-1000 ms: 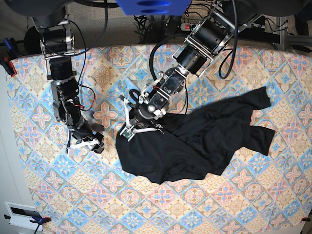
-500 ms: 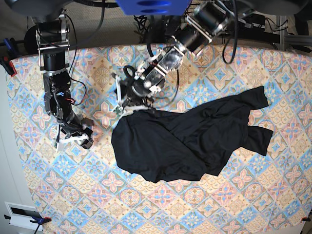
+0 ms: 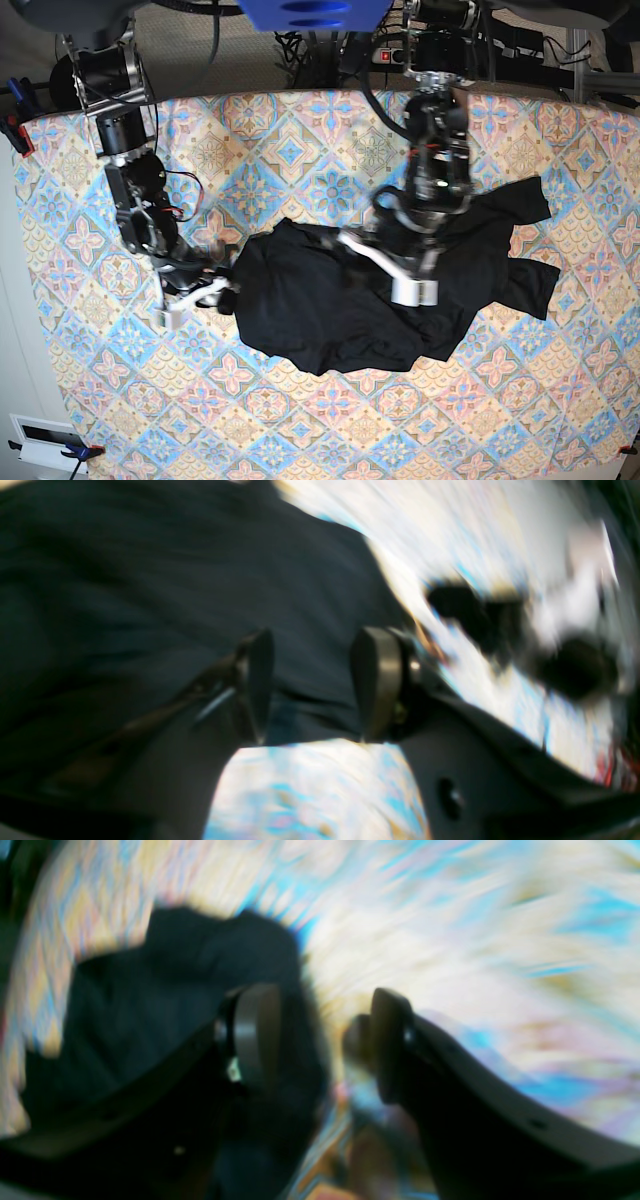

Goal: Layout the t-shirt on the table in an organized manner, then fold the t-shirt properly
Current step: 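Regrasp the shirt with both grippers and gather the fabric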

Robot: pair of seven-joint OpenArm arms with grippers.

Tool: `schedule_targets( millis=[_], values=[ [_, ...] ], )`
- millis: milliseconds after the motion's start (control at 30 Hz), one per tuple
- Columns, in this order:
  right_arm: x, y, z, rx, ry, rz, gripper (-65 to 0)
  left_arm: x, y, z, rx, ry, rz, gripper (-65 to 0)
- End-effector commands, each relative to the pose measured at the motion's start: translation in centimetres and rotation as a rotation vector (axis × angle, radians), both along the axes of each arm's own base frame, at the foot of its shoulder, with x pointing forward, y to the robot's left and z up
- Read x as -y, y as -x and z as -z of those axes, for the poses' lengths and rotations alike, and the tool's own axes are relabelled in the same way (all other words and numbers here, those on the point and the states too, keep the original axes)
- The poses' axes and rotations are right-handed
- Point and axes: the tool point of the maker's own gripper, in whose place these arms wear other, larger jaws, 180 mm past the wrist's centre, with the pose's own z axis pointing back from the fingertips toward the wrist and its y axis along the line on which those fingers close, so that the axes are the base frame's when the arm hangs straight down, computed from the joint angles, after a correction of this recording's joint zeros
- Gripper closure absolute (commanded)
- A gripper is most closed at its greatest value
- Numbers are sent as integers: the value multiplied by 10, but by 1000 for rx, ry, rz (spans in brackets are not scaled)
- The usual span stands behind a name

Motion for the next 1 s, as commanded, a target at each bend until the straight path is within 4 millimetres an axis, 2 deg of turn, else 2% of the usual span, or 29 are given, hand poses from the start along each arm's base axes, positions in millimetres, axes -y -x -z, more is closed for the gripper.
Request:
schedule_targets(
  millis=[0,67,100,200,333,500,567,633,700,800,833,900,967],
  values=[
    [-1,-17,-23,83,57,-31,-284,-18,-8,-14,40,58,-55,-230],
    [-8,-14,-13,95,224,-115,-284,-68,-11,-13,37,101,-180,-227],
    [-17,-17,-15,115,277,-148,-284,-85,-12,-15,43,113,-217,-231],
    [-48,-19,-10,138,413,-227,-284,-122,-14,-21,66,115,-274,-254],
    [-93,-22,-17,220,574,-312,-285,-153,-15,-29,90,90,-317,-278],
    [-124,-29,-29,283,666,-354,-285,-161,0,-12,44,69,-323,-278],
    [-126,-42,-41,304,672,-348,-285,-161,6,-6,26,65,-324,-278],
    [-123,-49,-43,296,687,-346,-276,-160,9,-2,16,66,-325,-278],
    [-119,-49,-32,265,699,-354,-207,-161,10,-1,11,64,-325,-278],
    [-115,-47,-22,252,704,-359,-18,-163,11,0,10,57,-327,-278],
    [-114,-44,-17,247,704,-362,0,-165,11,-1,11,50,-326,-278],
    [-108,-29,4,201,708,-399,-22,-166,11,-1,13,48,-325,-278],
    [-107,-14,20,160,707,-445,0,-165,10,-1,12,48,-324,-278]
  ],
)
